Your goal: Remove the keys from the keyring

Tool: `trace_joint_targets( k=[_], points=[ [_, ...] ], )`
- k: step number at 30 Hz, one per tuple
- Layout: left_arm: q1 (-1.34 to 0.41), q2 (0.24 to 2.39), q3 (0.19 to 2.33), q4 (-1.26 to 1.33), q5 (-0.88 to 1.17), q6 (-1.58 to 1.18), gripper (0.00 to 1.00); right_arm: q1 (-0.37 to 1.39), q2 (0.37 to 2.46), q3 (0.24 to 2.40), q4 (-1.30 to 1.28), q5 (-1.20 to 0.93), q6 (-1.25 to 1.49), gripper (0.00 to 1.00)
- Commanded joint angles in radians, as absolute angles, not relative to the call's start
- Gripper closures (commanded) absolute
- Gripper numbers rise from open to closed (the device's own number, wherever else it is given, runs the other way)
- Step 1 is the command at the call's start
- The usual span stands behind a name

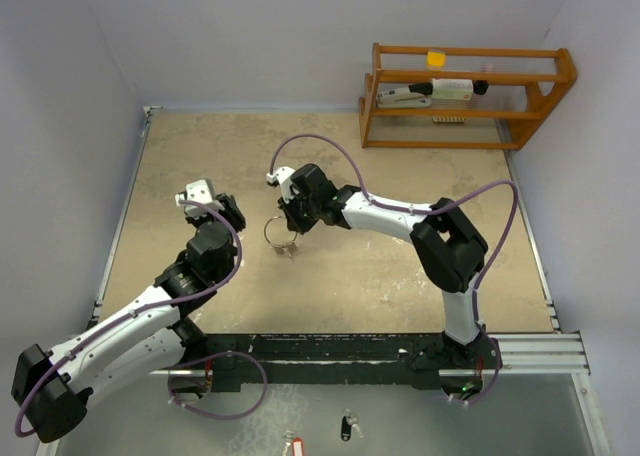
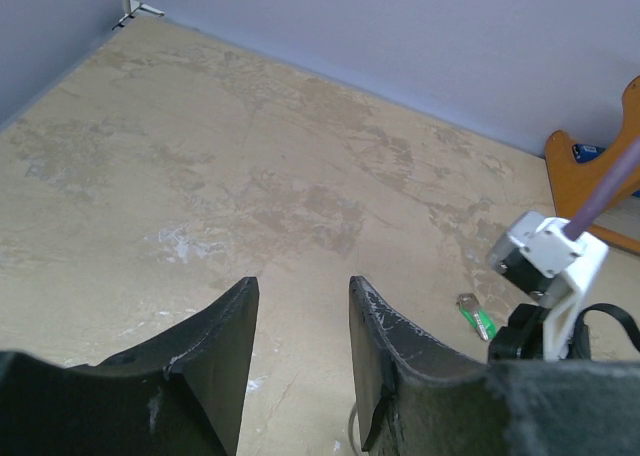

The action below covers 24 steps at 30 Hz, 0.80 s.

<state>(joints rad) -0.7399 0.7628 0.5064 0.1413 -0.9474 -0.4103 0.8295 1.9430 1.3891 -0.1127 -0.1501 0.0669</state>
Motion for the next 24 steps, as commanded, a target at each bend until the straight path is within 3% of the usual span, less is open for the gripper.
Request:
trace_joint_targets(
  k=[1, 2, 7, 10, 17, 24],
  points=[
    [-0.736, 0.781, 0.507, 0.183, -0.932, -0.444, 0.61, 0.834, 1.986, 1.462, -0.101, -0.184, 0.085, 0.90],
    [-0.736, 0.784, 0.505, 0.187, -0.929, -0.446, 0.61, 0.834, 2.000, 1.472, -0.102, -0.180, 0.087, 0.82],
    [-0.736, 0.790, 0.507, 0.189, -0.920, -0.449, 0.61, 0.833, 2.054, 1.515, -0.104, -0.155, 0.085, 0.64],
    [-0.736, 0.783, 0.506, 0.182, -0.923, -0.450, 0.61, 0.834, 2.043, 1.509, -0.104, -0.140, 0.073, 0.47],
    [-0.736, 0.787, 0.521, 0.172, -0.923, -0.439, 0.59, 0.835, 1.846, 1.425, -0.062, -0.064, 0.022, 0.40],
    [-0.736, 0.830, 0.580, 0.153, -0.945, -0.422, 0.46, 0.825, 1.546, 1.238, 0.037, 0.203, -0.033, 0.27]
  ],
)
